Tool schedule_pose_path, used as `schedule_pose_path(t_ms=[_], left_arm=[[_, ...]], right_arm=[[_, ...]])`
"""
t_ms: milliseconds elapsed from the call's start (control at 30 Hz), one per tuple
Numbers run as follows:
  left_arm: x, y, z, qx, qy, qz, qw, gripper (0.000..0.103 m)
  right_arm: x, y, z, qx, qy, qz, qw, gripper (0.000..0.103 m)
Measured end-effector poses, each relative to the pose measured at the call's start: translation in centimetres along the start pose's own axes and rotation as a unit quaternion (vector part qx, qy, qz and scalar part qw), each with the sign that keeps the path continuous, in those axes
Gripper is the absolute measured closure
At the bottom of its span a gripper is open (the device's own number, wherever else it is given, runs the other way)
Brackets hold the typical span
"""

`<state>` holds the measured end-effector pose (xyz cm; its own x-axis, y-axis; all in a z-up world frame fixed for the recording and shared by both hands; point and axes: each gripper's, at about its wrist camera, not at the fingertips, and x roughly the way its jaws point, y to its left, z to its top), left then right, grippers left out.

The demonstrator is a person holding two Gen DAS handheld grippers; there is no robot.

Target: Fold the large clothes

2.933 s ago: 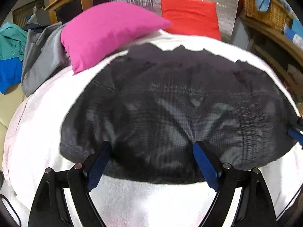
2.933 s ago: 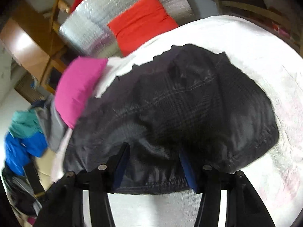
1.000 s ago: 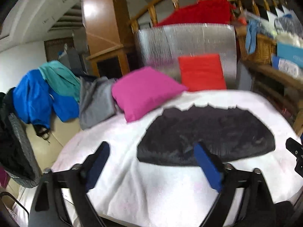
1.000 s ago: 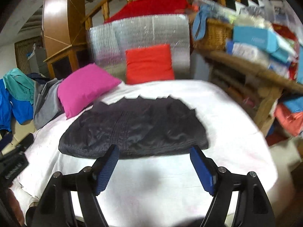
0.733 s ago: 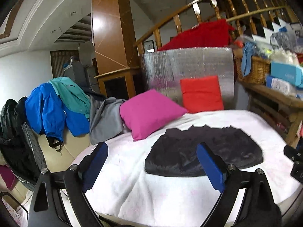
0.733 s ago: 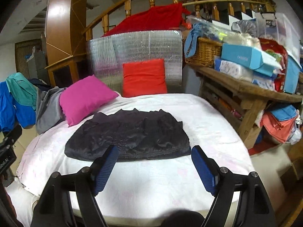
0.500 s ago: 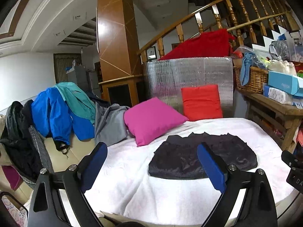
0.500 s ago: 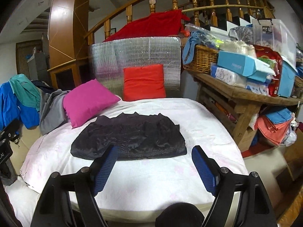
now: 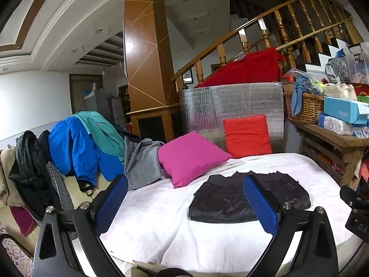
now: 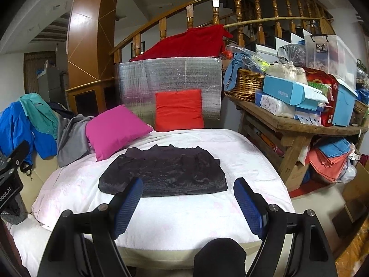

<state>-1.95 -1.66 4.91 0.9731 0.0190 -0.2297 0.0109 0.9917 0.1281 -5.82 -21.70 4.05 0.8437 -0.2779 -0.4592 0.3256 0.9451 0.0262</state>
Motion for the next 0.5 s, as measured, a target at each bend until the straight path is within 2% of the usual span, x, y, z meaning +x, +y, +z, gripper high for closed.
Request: schedule_pose_path(t_ms=[500], left_arm=[[-2.1,1.6,0.0,0.000,-0.020,0.016,0.9997,0.003]], right_arm=[[-1.6,1.3,0.1,-0.004,-0.012,0.007,1.000,0.019]])
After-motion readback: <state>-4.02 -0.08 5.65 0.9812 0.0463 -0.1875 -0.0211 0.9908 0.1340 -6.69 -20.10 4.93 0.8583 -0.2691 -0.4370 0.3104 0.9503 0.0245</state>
